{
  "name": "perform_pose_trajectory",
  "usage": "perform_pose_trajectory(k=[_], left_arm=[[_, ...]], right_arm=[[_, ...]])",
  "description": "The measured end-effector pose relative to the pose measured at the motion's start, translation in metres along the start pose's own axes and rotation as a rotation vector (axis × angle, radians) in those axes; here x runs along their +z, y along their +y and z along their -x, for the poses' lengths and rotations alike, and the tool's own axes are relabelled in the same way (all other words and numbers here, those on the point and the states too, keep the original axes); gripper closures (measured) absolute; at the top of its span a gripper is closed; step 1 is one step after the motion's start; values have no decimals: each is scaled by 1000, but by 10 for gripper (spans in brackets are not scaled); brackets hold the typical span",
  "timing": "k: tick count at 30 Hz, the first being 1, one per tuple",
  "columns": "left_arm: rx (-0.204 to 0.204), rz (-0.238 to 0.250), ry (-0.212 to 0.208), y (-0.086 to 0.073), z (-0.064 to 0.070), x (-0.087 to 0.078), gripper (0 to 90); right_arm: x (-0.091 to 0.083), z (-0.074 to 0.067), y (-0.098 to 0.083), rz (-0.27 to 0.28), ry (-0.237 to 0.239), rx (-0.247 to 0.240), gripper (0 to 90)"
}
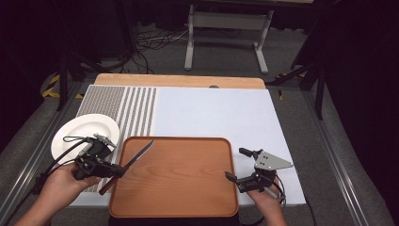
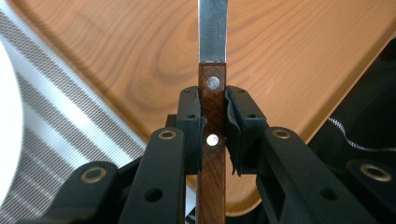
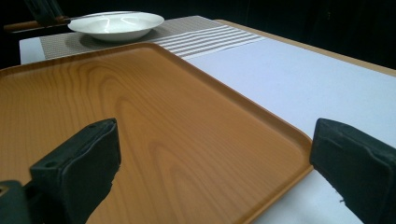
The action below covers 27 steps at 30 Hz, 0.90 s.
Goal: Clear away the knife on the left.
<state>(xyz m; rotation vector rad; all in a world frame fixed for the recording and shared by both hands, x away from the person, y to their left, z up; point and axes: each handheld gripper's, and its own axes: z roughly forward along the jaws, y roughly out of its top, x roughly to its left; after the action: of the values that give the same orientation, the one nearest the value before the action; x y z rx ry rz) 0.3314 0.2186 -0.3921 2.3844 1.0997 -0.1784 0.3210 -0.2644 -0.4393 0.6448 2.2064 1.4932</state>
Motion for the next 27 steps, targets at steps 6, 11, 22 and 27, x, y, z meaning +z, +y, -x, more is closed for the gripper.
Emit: perform_pose_trajectory(k=[6, 11, 22, 27], left_arm=[[6, -14, -2, 3, 5, 13, 777], [6, -23, -5, 5, 8, 22, 777], [-2, -61, -17, 5, 8, 41, 777], [-8, -90, -25, 6, 11, 51, 776]], right_arm=[[0, 0, 0, -1, 0, -2, 26], [0, 0, 0, -1, 1, -3, 27], [0, 0, 0, -5, 5, -2, 26], [0, 0, 0, -7, 6, -3, 28]])
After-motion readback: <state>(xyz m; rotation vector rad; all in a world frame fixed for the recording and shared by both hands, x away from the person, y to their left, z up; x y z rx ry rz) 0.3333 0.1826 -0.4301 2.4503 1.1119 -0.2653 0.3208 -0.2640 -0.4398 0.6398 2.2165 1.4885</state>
